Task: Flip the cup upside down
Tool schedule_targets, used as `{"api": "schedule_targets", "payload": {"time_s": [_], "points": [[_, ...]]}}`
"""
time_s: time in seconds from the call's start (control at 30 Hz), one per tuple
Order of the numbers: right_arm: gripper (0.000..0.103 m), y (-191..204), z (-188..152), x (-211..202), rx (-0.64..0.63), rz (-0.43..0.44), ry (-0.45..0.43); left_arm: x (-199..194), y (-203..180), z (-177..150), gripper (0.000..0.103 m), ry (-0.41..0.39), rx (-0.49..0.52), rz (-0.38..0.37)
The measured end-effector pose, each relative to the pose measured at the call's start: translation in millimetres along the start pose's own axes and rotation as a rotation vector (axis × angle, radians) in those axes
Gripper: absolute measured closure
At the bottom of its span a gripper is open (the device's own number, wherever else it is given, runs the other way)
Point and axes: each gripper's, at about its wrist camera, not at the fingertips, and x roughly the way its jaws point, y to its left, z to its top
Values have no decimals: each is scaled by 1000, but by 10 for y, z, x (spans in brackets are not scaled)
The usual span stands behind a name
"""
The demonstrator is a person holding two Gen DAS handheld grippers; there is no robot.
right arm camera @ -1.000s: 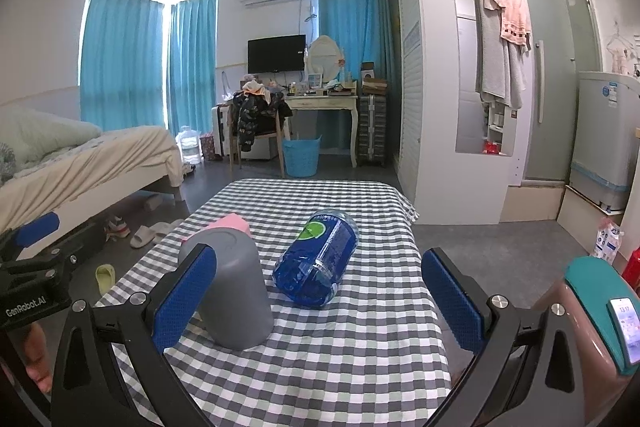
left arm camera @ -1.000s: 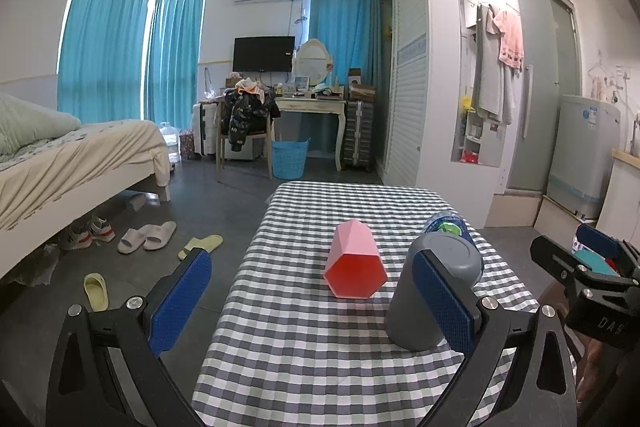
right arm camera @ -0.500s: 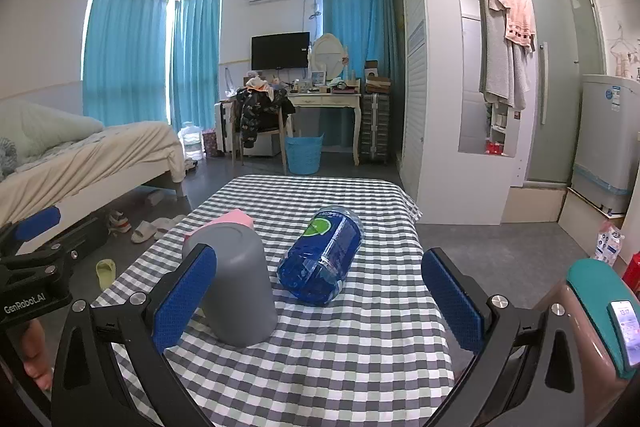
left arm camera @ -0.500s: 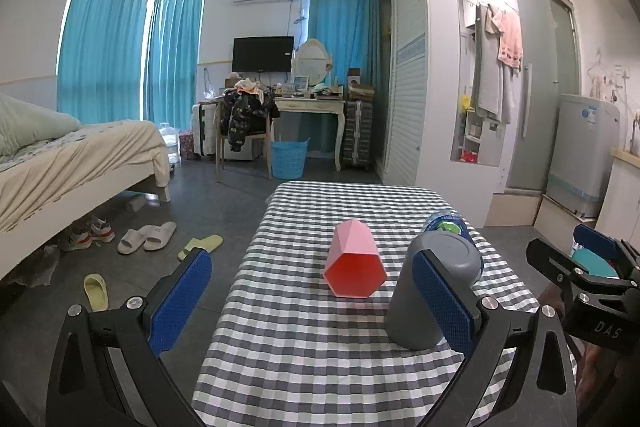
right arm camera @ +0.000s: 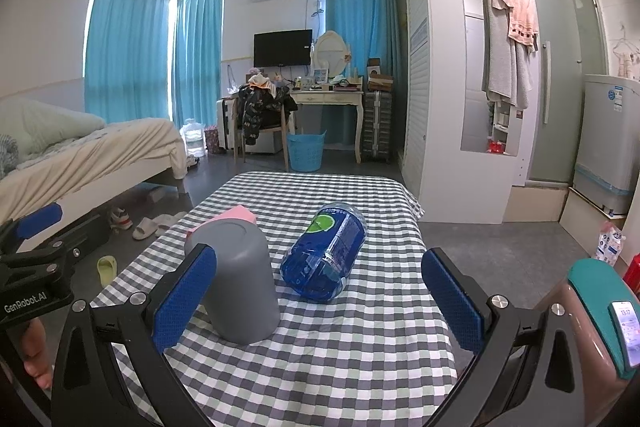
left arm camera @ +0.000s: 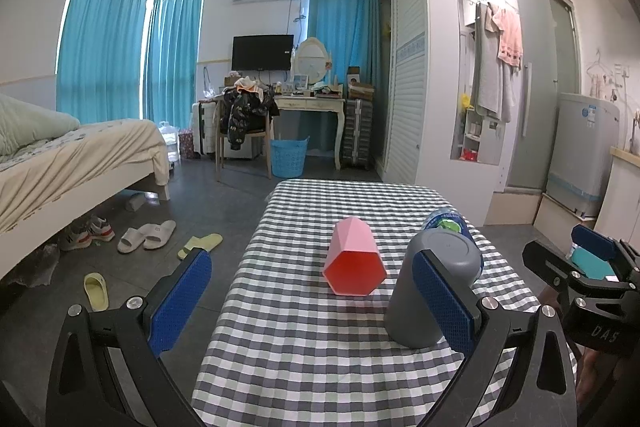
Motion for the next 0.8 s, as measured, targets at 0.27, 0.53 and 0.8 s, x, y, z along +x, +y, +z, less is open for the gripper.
{"api": "schedule_targets", "payload": {"time_s": [0.27, 0.53, 0.8], "points": [[0, 7, 16, -6, -3, 3, 7, 14, 5, -13, 0, 4, 0, -1], [0, 6, 20, -5, -4, 2, 10, 16, 7, -20, 0, 5, 0, 0], [0, 11, 25, -7, -6, 0, 12, 13, 2, -36, 0, 6, 4, -3]]}}
